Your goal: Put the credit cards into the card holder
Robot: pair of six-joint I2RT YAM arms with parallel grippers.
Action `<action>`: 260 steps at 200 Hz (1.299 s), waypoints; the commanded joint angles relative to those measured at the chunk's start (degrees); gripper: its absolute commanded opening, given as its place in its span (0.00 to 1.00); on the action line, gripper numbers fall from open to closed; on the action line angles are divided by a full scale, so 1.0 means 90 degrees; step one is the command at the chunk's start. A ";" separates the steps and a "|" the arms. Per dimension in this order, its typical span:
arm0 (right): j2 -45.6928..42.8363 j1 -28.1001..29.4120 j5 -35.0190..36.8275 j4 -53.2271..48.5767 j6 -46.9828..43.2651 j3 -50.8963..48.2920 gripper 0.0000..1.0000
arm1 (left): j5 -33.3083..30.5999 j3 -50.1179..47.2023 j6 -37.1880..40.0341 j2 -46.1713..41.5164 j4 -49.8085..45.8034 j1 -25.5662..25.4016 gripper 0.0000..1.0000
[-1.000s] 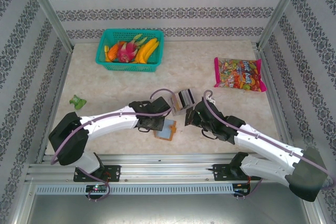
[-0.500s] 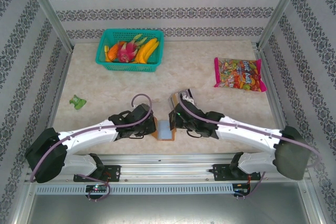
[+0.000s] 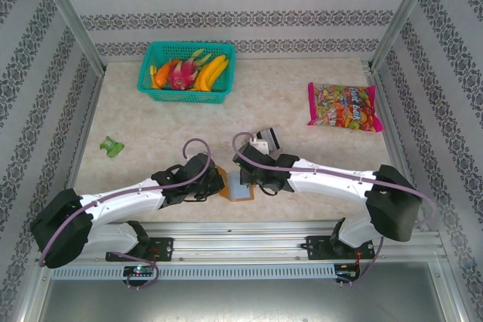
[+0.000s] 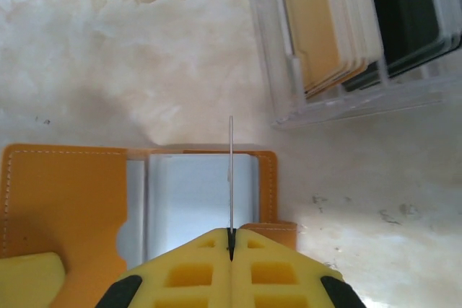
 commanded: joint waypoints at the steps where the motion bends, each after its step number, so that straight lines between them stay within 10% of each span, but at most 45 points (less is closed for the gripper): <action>1: -0.0400 -0.0316 -0.0369 0.0356 0.0084 -0.0621 0.00 | -0.0090 -0.0108 0.0011 -0.0122 0.0031 0.0059 0.00; 260: -0.2531 -0.1297 -0.1199 0.2254 0.0132 -0.2599 0.00 | -0.0188 -0.0055 0.0429 0.0532 -0.0115 0.0062 0.01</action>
